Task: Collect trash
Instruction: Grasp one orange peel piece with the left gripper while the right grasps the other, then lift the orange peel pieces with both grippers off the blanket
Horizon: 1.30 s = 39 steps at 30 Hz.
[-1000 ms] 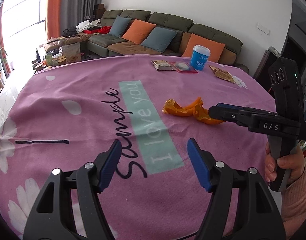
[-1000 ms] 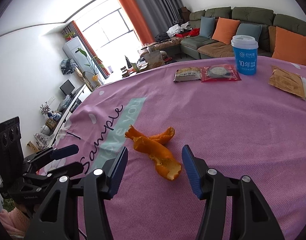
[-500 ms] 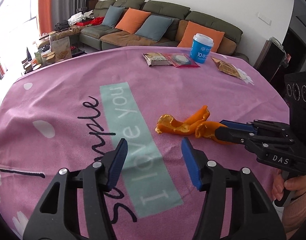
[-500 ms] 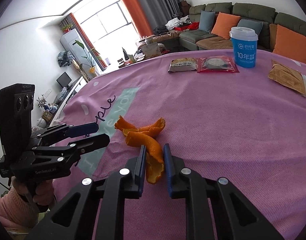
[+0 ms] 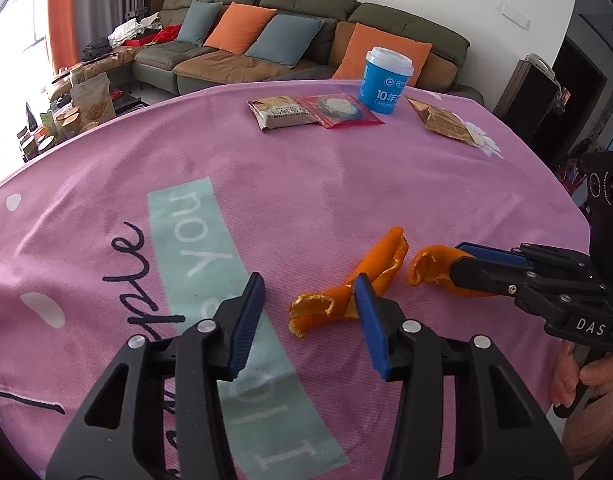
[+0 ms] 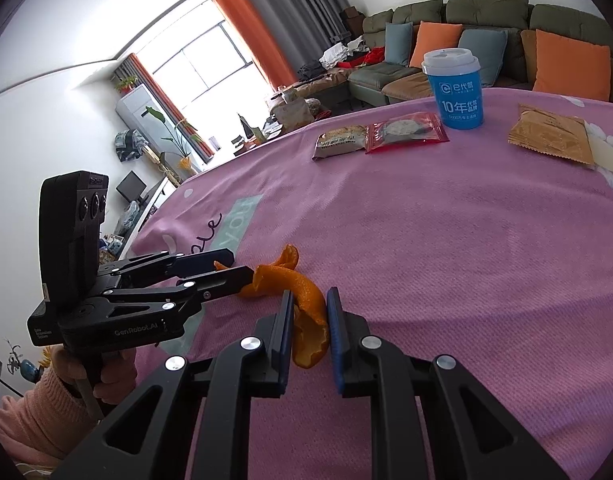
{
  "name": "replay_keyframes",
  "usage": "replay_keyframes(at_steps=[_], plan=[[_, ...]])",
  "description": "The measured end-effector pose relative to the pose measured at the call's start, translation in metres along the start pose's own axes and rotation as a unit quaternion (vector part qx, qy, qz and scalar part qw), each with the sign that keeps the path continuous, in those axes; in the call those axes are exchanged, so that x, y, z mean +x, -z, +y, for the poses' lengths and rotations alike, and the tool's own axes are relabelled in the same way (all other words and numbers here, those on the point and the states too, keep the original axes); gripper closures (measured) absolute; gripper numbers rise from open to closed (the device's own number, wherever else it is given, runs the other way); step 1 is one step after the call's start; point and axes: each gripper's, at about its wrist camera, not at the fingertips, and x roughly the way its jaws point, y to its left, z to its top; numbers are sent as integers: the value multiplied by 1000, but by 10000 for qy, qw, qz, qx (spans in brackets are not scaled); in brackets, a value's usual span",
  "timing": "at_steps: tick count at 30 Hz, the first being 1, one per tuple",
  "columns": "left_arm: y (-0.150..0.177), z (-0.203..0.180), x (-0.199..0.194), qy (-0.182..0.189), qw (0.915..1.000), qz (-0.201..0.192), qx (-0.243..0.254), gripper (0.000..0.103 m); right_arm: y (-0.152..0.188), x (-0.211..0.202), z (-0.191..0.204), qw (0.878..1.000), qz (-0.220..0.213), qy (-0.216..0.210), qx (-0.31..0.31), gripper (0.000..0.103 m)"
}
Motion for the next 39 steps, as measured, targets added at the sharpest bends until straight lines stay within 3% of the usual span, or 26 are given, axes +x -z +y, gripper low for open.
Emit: replay_keyframes(at_steps=[3,15,26,39], plan=[[4,-5,0,55,10000,21,52,72,0,-2,-2,10000,-5,-34,52,88],[30,-14,-17,122,9999,-64,-25,84,-1,-4,-2,9999,-44,-73,94,88],[50,-2,-48,-66,9987,-295,-411,86,-1,-2,10,9991,-94,-397,128,88],[86,44,-110,-503,9913,-652,-1024,87,-1,14,56,9959,-13,-894,-119,88]])
